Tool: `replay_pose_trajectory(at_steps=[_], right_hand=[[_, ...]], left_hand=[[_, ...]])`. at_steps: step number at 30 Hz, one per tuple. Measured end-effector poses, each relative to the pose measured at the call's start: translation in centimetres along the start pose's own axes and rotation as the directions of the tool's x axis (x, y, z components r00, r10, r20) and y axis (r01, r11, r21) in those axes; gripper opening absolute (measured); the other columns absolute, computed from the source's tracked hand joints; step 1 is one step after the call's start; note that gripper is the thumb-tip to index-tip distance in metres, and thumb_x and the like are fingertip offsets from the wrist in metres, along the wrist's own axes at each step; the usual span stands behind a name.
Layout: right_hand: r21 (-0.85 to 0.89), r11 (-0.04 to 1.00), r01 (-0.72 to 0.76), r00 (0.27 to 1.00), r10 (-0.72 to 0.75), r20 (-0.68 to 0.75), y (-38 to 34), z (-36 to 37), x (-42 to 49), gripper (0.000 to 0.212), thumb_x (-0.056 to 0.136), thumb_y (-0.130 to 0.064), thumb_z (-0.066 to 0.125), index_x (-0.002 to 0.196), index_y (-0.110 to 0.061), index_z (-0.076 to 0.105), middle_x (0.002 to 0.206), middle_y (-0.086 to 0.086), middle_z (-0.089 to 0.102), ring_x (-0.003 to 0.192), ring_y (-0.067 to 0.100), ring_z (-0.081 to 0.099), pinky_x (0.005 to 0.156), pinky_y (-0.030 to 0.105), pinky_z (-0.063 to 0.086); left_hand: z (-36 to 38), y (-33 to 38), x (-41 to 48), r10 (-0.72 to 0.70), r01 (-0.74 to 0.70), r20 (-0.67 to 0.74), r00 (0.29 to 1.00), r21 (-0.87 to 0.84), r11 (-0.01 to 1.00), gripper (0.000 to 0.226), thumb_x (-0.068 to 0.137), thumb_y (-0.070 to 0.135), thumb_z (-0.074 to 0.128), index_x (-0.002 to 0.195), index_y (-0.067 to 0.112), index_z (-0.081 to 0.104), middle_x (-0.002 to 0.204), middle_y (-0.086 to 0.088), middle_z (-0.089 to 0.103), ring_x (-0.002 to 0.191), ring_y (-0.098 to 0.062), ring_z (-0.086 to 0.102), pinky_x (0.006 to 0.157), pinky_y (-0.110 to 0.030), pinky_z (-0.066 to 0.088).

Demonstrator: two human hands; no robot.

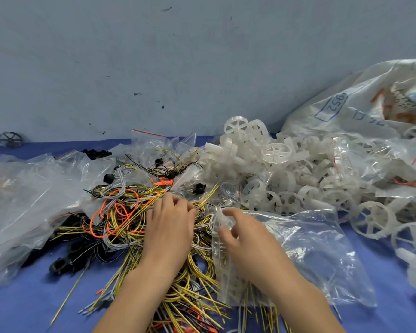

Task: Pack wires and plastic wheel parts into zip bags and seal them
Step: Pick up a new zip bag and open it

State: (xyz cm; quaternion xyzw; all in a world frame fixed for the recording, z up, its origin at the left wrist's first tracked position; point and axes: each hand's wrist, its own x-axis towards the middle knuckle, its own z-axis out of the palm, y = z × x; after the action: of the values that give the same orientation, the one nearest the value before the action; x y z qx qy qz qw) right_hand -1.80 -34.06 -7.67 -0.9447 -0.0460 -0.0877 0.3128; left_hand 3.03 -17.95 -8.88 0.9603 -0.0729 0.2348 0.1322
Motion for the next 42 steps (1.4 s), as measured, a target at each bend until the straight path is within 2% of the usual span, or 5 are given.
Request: replay_pose_trajectory(at_steps=[9, 19, 27, 31, 42], right_hand=[[0.819, 0.573, 0.002, 0.999, 0.043, -0.032, -2.4, -1.5, 1.4, 0.027, 0.102, -0.034, 0.049, 0.099, -0.021, 0.072, 0.090, 0.006, 0.073, 0.082, 0.017, 0.071, 0.070, 0.035, 0.058], [0.348, 0.919, 0.182, 0.973, -0.219, 0.068, -0.7, -3.8, 1.2, 0.027, 0.104, -0.036, 0.043, 0.096, -0.035, 0.069, 0.075, -0.012, 0.066, 0.069, 0.010, 0.061, 0.066, 0.039, 0.054], [0.513, 0.852, 0.109, 0.989, -0.147, 0.034, -0.3, -4.5, 0.9, 0.027, 0.103, -0.031, 0.047, 0.094, -0.028, 0.073, 0.075, -0.010, 0.067, 0.070, 0.010, 0.066, 0.069, 0.030, 0.059], [0.631, 0.774, 0.047, 0.997, -0.073, 0.015, -0.2, -4.8, 0.7, 0.027, 0.101, -0.027, 0.049, 0.094, -0.020, 0.074, 0.071, -0.009, 0.067, 0.069, 0.012, 0.066, 0.066, 0.026, 0.058], [0.796, 0.605, -0.016, 0.998, 0.060, -0.026, -1.0, -4.3, 0.7, 0.027, 0.103, -0.020, 0.049, 0.095, -0.009, 0.073, 0.077, 0.004, 0.070, 0.071, 0.013, 0.069, 0.071, 0.028, 0.061]], left_hand=[[-3.8, 3.6, -1.0, 0.253, -0.308, -0.218, 0.943, -0.273, 0.912, 0.021, 0.097, 0.034, 0.046, 0.107, 0.022, 0.060, 0.123, 0.005, 0.055, 0.118, -0.014, 0.049, 0.096, -0.036, 0.046], [-7.2, 2.5, -0.3, 0.521, -0.529, -0.112, 0.846, -0.055, 0.847, 0.066, 0.088, 0.059, 0.046, 0.148, 0.035, 0.030, 0.155, 0.015, 0.027, 0.150, -0.015, 0.005, 0.121, -0.048, 0.005], [-5.2, 2.1, -1.7, 0.395, -0.393, 0.045, 0.918, -0.047, 0.918, 0.087, 0.083, 0.074, 0.032, 0.152, 0.028, 0.009, 0.130, 0.016, 0.044, 0.127, -0.007, 0.039, 0.120, -0.041, 0.016], [-4.4, 1.8, -2.3, 0.338, -0.320, 0.038, 0.941, -0.239, 0.917, 0.078, 0.086, 0.066, 0.041, 0.150, 0.039, 0.006, 0.112, 0.029, 0.047, 0.100, -0.002, 0.055, 0.082, -0.023, 0.044], [-4.1, 2.5, -2.4, 0.296, -0.167, 0.117, 0.948, -0.609, 0.776, 0.015, 0.100, 0.036, 0.048, 0.110, 0.041, 0.057, 0.075, 0.022, 0.060, 0.059, -0.002, 0.055, 0.052, -0.017, 0.038]])
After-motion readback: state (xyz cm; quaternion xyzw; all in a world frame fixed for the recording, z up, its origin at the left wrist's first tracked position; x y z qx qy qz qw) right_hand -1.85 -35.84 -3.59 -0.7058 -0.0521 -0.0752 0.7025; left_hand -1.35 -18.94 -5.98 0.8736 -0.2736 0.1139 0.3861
